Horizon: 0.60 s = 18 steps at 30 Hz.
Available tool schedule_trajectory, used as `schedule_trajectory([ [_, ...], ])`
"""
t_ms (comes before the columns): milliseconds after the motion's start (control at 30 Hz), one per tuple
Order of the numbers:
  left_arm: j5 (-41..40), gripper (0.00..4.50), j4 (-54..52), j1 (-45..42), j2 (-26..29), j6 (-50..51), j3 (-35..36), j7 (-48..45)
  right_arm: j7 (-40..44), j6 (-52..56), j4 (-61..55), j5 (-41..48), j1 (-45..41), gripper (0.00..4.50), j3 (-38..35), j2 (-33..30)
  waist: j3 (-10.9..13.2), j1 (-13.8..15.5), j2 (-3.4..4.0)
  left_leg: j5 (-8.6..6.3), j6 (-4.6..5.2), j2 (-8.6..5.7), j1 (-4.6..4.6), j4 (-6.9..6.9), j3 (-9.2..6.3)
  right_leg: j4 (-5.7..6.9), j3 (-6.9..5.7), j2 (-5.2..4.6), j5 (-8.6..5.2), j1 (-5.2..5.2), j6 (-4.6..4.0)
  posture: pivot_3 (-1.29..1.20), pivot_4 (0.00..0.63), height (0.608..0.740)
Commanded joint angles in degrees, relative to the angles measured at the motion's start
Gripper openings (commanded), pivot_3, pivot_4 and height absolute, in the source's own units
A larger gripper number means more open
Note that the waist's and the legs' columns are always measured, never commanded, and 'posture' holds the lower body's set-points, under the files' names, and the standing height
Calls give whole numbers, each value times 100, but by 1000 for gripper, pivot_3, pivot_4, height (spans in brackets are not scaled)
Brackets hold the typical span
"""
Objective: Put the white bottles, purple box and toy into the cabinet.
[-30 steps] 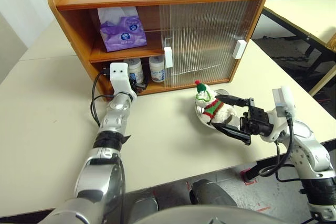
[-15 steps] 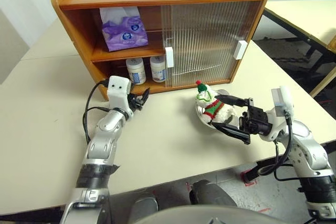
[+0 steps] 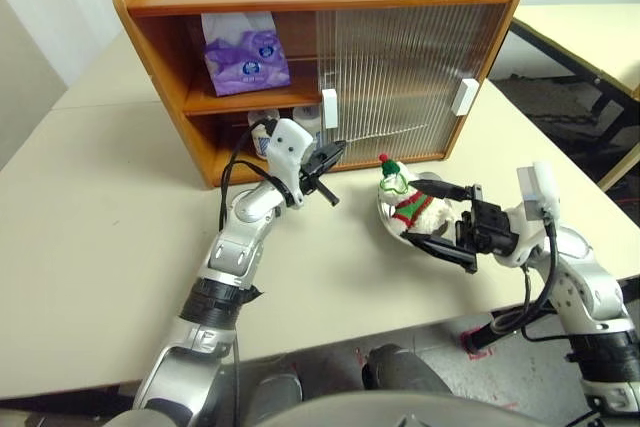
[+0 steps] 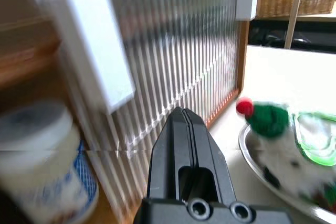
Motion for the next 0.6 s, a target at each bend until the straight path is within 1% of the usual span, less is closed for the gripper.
schedule_trajectory([
  [33,308,44,334,-304,-101,-205,-160,151,-72,-12,-71,-77,62,4500,62,26,0,-12,0,-1,1,0,1,-1,0,-1,0,0,-1,0,3,-241,0,740],
  [267,672,44,711,-670,-354,-287,-278,500,-165,-2,-207,-83,191,4500,103,63,0,-61,0,-2,4,0,-4,-1,0,-4,0,0,-35,2,66,-252,0,740],
  [333,725,44,785,-755,-395,-190,-138,745,-177,-5,-208,-85,185,4500,109,66,0,-72,0,-2,4,-1,-4,0,0,-5,0,0,-34,2,71,-252,0,740],
  [600,733,44,899,-820,-237,-396,203,1193,-168,-59,-154,-120,203,4500,189,63,0,-144,0,-1,5,-1,-1,0,0,-5,1,0,-32,5,74,-252,0,740],
])
